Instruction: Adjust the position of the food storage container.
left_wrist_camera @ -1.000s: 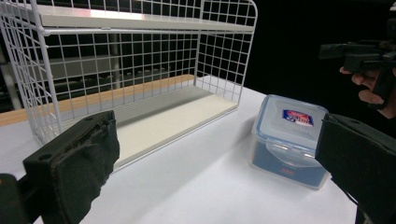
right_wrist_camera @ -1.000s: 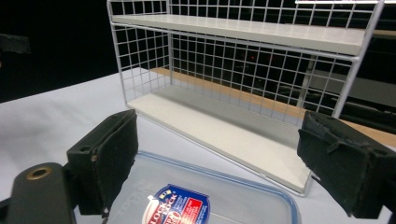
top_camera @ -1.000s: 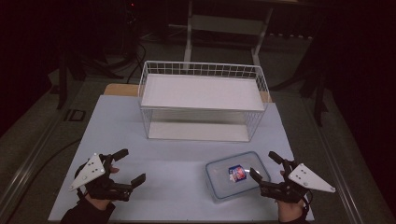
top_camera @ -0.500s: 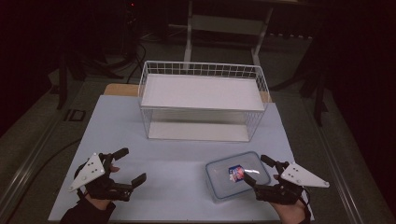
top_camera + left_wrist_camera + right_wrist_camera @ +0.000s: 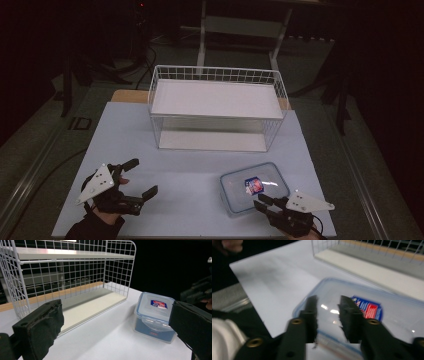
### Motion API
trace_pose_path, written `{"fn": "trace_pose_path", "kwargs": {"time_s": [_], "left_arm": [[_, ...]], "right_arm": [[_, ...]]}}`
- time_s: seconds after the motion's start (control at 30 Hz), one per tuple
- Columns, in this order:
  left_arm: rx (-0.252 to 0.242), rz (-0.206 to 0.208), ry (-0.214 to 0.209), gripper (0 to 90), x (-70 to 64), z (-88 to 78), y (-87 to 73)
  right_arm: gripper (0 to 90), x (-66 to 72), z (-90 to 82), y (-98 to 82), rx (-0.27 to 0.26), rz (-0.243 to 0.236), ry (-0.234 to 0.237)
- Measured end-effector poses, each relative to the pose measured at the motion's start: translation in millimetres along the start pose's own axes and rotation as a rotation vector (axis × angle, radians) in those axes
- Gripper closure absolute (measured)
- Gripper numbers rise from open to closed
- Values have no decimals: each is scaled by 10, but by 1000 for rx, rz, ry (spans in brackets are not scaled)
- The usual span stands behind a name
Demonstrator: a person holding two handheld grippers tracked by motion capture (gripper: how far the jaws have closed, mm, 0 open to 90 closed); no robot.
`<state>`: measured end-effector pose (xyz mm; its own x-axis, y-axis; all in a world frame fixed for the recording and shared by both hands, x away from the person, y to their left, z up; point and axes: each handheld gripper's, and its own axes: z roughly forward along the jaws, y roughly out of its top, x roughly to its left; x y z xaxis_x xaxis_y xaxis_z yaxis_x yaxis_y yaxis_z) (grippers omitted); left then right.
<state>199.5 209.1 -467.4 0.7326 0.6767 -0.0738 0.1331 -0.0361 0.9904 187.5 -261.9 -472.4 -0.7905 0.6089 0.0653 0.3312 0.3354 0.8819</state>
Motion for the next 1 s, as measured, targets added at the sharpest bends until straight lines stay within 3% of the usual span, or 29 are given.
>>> {"fn": "trace_pose_path", "kwargs": {"time_s": [0.17, 0.37, 0.47, 0.63, 1.0], "left_arm": [[3, 5, 0, 0, -2, 11, -6], [4, 3, -2, 0, 1, 21, -14], [2, 2, -3, 0, 2, 19, -14], [4, 3, -6, 0, -1, 18, -16], [5, 6, -5, 0, -5, 23, -16]], "right_arm": [[892, 50, 102, -83, 62, -25, 51], [898, 95, 192, -121, 115, -65, 137], [899, 123, 239, -145, 158, -86, 157], [900, 69, 309, -168, 203, -70, 139], [900, 10, 430, -111, 194, -81, 138]]}}
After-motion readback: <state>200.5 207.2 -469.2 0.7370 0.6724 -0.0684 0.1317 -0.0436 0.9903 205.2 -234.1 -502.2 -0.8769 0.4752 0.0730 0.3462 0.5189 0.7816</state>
